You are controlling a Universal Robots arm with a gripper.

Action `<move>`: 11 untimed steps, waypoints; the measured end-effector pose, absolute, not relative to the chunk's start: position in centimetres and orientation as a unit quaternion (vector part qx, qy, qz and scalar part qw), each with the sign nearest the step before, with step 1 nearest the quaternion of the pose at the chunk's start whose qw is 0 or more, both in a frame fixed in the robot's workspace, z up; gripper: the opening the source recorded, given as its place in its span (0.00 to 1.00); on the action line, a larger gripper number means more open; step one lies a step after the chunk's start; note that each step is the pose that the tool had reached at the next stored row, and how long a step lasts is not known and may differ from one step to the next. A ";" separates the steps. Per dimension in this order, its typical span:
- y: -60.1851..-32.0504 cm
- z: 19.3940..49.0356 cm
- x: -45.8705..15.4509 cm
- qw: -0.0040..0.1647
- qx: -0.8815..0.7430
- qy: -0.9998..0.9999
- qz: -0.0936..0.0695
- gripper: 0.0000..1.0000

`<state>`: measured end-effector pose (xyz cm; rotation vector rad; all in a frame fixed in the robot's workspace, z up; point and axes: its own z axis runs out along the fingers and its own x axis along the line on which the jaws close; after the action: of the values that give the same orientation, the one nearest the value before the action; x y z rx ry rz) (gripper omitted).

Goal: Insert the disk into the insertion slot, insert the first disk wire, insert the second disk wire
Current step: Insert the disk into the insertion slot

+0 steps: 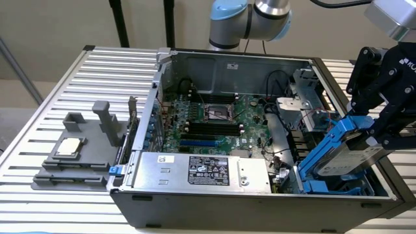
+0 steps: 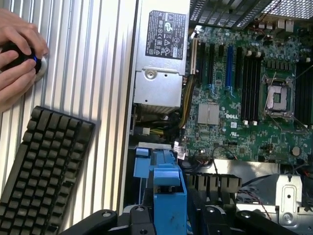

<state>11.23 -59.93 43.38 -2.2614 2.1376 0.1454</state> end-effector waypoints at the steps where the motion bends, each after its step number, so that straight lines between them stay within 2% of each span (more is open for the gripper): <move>1: -59.9 43.4 11.2 0.013 -0.726 0.686 0.047 0.40; 7: -59.9 43.4 11.3 0.013 -0.726 0.686 0.047 0.40; 9: -59.9 43.4 11.3 0.013 -0.726 0.686 0.047 0.32; 11: -59.9 43.4 11.3 0.013 -0.726 0.686 0.047 0.32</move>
<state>11.26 -59.92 43.39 -2.2613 2.1374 0.1457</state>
